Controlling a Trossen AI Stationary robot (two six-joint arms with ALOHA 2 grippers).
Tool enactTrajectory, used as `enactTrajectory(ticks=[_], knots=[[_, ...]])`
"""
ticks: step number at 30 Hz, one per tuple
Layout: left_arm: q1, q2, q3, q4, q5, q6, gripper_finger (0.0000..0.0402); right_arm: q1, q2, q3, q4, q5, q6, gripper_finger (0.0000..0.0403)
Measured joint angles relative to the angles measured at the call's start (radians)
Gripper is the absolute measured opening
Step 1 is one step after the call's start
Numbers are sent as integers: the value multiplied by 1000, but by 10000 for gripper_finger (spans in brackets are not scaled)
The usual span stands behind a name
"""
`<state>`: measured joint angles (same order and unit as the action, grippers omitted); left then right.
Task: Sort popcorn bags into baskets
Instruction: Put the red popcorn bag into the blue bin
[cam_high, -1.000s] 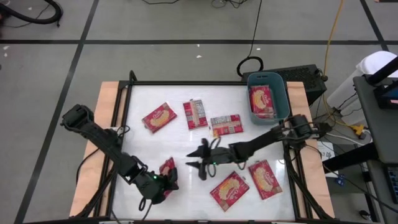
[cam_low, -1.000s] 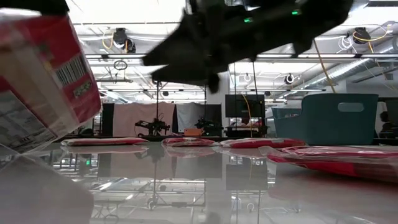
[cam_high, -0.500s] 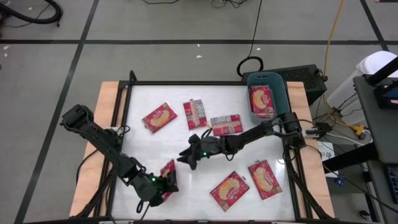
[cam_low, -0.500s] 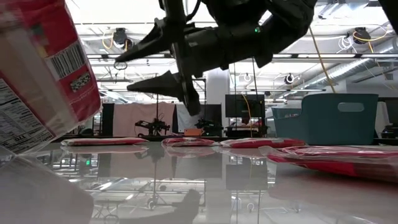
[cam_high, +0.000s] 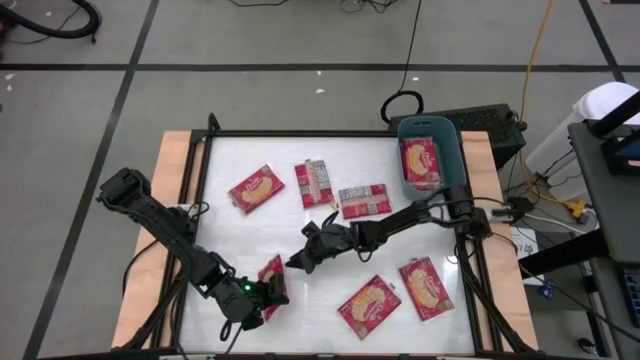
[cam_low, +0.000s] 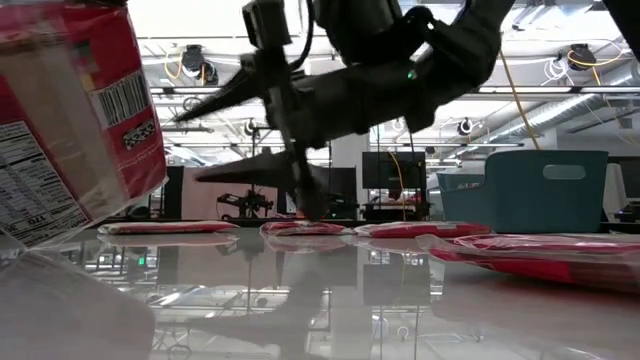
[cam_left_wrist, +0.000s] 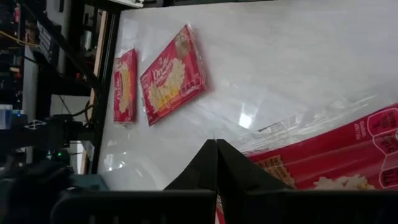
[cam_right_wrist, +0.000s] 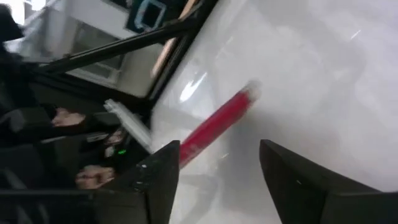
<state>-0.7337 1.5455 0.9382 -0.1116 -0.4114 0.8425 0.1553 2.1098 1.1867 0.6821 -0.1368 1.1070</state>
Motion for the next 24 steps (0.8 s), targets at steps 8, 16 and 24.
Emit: enactTrajectory(ticks=[8,16,24], knots=[[6,13,0,8,0,4,1,3,156,172,48,-82,86,265],[5,58,0,10,-1,-6,1,-4,199,224,46,-155,77,240],[5,60,0,37,-30,-35,10,-7,199,224,36,-163,28,125]])
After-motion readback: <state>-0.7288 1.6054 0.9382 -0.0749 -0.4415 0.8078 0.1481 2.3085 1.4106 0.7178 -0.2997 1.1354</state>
